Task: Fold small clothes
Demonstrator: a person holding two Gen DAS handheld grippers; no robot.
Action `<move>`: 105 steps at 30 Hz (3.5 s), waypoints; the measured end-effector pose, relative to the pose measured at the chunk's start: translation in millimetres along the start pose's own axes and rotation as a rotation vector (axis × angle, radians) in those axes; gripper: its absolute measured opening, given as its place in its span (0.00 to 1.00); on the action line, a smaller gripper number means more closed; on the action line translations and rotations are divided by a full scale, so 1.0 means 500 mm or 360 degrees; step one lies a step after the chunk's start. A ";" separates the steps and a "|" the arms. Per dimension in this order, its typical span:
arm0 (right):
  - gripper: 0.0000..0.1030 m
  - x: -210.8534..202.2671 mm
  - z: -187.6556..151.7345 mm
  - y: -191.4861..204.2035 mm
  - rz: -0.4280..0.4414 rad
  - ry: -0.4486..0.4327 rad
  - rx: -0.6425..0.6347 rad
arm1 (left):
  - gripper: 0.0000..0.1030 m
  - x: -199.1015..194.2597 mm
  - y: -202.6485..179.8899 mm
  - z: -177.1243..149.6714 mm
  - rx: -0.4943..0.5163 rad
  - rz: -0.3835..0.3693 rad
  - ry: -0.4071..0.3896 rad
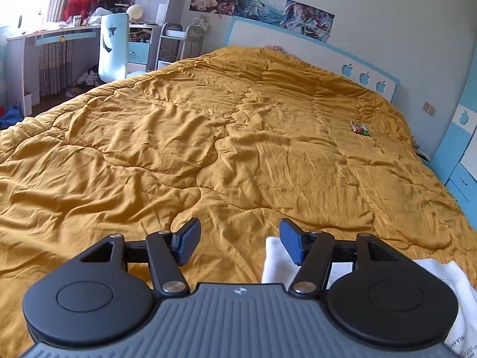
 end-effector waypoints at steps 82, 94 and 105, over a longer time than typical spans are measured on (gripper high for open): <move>0.80 -0.294 -0.346 0.002 0.0334 -0.0338 0.1197 | 0.19 -0.256 0.020 -0.273 -0.0326 0.0218 -0.0220; 0.81 -0.224 -0.363 0.064 0.0468 -0.0214 0.1328 | 0.20 -0.265 -0.056 -0.267 -0.0132 0.0079 -0.0314; 0.77 -0.206 -0.322 0.079 0.0602 -0.0417 0.1383 | 0.20 -0.222 -0.038 -0.286 -0.0210 0.0107 -0.0181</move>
Point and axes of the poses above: each gripper's, at about its wrist camera, not at the fingertips, and x roughly the way its jaws point, y to its left, z to its top, the point moved 10 cm from there along x, roughly the way its jaws point, and after that the axes turned 5 degrees about z, right-handed, at the moved point
